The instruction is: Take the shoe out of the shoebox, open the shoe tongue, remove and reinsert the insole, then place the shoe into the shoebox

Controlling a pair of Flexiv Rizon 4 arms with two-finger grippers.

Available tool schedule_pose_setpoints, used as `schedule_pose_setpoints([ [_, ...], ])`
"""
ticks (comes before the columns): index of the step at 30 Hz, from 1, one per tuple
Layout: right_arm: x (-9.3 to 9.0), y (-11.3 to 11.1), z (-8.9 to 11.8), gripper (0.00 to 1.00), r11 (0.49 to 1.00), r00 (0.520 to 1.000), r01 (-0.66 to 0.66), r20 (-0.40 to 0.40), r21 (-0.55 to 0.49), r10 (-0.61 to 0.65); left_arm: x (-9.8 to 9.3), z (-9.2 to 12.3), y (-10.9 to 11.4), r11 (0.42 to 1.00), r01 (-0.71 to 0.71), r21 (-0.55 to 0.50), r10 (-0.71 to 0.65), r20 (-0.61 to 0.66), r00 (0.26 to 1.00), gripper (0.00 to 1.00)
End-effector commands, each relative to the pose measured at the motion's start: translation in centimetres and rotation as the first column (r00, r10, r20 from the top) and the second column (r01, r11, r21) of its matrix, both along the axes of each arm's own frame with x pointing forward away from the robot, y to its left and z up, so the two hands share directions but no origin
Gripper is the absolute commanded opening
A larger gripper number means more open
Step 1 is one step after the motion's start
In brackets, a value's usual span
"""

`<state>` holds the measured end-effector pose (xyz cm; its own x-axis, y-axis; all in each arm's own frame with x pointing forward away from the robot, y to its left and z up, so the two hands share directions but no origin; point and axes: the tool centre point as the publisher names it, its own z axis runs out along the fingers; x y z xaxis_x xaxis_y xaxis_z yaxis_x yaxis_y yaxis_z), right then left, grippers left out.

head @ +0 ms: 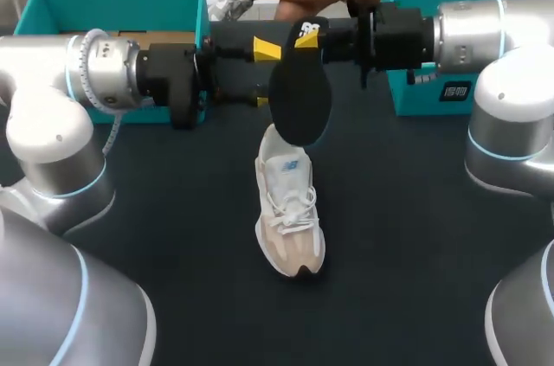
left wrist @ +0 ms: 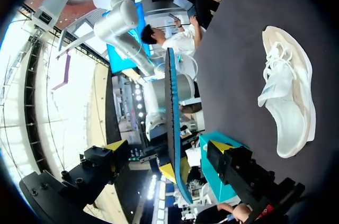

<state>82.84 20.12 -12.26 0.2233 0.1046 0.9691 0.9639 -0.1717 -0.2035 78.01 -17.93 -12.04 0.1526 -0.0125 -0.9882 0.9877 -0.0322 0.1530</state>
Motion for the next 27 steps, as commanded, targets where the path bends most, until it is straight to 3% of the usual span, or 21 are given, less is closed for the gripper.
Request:
schedule_pose_setpoints([
  [1,0.53,2.09,-0.71,0.0,0.999,1.0,0.003,0.01,0.032,-0.003,0.22,-0.59,-0.68,1.0,0.004,-0.022,-0.004,0.001,1.0,0.79],
  [3,0.58,2.21,-0.7,0.0,0.999,1.0,0.003,0.01,0.033,-0.003,0.2,-0.62,-0.88,1.0,0.004,-0.028,-0.004,0.001,1.0,0.63],
  [4,0.6,2.23,-0.7,0.0,0.999,1.0,0.003,0.01,0.034,-0.003,0.18,-0.62,-0.98,0.999,0.007,-0.034,-0.007,0.001,1.0,0.49],
  [6,0.64,2.25,-0.68,0.0,0.999,1.0,0.003,0.013,0.034,-0.004,0.14,-0.63,-1.12,0.999,0.009,-0.037,-0.008,0.002,1.0,0.4],
  [8,0.7,2.19,-0.65,0.0,0.999,1.0,0.003,0.014,0.033,-0.003,0.09,-0.66,-1.23,0.999,0.01,-0.037,-0.01,0.002,1.0,0.24],
  [9,0.71,2.16,-0.64,0.0,0.999,1.0,0.002,0.014,0.032,-0.003,0.07,-0.67,-1.26,0.999,0.013,-0.039,-0.013,0.001,1.0,0.22],
  [11,0.72,2.13,-0.63,0.0,1.0,1.0,0.001,0.012,0.029,-0.001,-0.01,-0.77,-1.33,0.999,0.016,-0.038,-0.016,0.0,1.0,0.0],
  [21,0.71,2.03,-0.83,0.0,1.0,1.0,0.002,0.009,0.028,-0.002,-0.18,-0.96,-1.19,0.999,0.014,-0.035,-0.014,-0.004,1.0,0.0],
  [25,0.72,1.99,-0.7,0.0,0.999,0.998,-0.022,0.052,0.029,0.02,-0.31,-0.85,-0.85,0.999,0.012,-0.039,-0.013,-0.008,1.0,0.0],
  [26,0.71,1.79,-0.62,0.44,0.999,0.997,-0.033,0.077,0.025,0.031,-0.37,-0.75,-0.71,0.999,0.012,-0.044,-0.013,-0.012,1.0,0.0],
  [27,0.64,1.56,-0.54,1.0,0.999,0.995,-0.034,0.092,0.037,0.03,-0.43,-0.67,-0.58,0.999,0.012,-0.045,-0.013,-0.013,1.0,0.0],
])
